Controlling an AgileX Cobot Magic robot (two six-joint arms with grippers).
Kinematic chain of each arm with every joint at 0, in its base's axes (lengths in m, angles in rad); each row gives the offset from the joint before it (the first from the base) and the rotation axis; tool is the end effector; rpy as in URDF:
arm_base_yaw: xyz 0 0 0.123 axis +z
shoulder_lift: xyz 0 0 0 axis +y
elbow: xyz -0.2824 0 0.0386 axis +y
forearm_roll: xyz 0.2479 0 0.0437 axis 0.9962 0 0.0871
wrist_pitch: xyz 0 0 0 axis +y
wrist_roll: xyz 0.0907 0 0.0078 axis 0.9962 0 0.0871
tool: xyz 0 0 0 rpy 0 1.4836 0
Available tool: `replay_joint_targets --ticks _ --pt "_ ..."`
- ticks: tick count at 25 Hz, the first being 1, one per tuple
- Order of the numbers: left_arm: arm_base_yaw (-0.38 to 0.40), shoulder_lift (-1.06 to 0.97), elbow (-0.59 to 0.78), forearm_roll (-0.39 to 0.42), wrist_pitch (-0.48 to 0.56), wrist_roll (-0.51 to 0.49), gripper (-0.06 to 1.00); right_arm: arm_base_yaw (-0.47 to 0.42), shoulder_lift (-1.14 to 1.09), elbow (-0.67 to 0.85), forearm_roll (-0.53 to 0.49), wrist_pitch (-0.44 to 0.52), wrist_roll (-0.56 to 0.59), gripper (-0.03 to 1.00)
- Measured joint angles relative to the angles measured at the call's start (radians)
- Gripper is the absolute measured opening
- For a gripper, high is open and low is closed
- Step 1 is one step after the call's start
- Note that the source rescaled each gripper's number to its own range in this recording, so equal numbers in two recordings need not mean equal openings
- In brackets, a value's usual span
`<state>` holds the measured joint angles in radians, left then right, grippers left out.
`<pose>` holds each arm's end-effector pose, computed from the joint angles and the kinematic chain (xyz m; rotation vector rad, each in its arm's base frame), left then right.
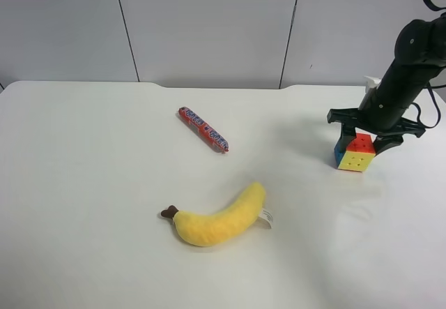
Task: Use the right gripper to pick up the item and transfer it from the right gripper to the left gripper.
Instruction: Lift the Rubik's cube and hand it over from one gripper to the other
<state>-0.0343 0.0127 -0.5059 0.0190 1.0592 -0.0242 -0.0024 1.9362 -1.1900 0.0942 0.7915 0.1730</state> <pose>-0.0034 0.0016 0.2790 0.0096 2.0495 -0.0137 0.3596 0.0052 0.1466 0.3586 3.0041 0.1226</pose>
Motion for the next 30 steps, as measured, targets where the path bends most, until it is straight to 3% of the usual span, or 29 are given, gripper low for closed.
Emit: replay_joint_targets --ticks 8,15,25,30 --pt "0.0 0.0 0.0 0.0 0.0 0.0 1.0 0.036 -0.117 -0.012 -0.003 0.075 -0.061 0.01" --pt "0.0 0.0 0.0 0.0 0.0 0.0 1.0 0.119 -0.271 -0.012 -0.028 0.123 -0.111 0.01" --pt "0.0 0.0 0.0 0.0 0.0 0.0 1.0 0.31 -0.486 -0.012 -0.041 0.214 -0.173 0.01" --pt "0.0 0.0 0.0 0.0 0.0 0.0 1.0 0.387 -0.557 0.013 -0.049 0.211 -0.231 0.01"
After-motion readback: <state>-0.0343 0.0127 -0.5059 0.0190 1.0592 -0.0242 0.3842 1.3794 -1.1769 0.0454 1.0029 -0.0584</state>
